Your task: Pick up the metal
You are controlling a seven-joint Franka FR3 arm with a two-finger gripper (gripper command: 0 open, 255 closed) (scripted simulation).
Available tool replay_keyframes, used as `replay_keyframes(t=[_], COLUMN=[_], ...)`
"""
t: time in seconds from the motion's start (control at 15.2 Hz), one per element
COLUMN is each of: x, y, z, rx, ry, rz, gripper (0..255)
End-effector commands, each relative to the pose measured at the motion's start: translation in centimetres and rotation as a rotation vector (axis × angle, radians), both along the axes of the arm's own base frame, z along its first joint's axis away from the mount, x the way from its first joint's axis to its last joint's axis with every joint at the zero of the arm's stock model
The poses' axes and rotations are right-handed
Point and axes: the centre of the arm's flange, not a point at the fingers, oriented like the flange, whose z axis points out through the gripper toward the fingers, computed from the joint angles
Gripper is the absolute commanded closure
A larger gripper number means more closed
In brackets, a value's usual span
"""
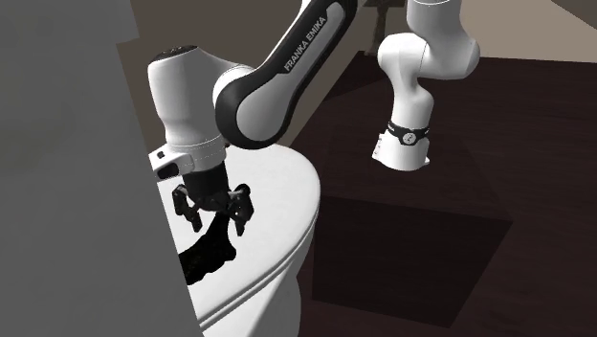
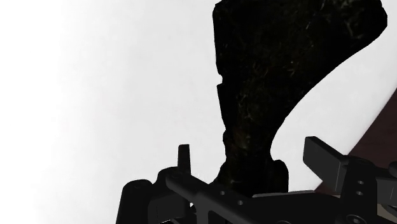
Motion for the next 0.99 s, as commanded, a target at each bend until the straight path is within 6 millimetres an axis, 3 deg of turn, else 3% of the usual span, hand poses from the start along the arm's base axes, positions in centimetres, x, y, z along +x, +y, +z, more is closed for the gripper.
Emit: replay_keyframes(t=[0.0,0.07,0.13,0.73,0.92], x=[-0.1,-0.1,0.0,-0.1,-0.1], y=[0.0,0.0,-0.1,0.0,0.0], z=[-0.8,-0.8,-0.7,-0.8,0.8], rx=[0.0,0.0,0.0,0.0,0.0], ry=[0.0,0.0,-0.001,0.0,0.0], rz=[0.0,0.0,0.0,0.0,0.0], gripper=[0,0,255,255,255])
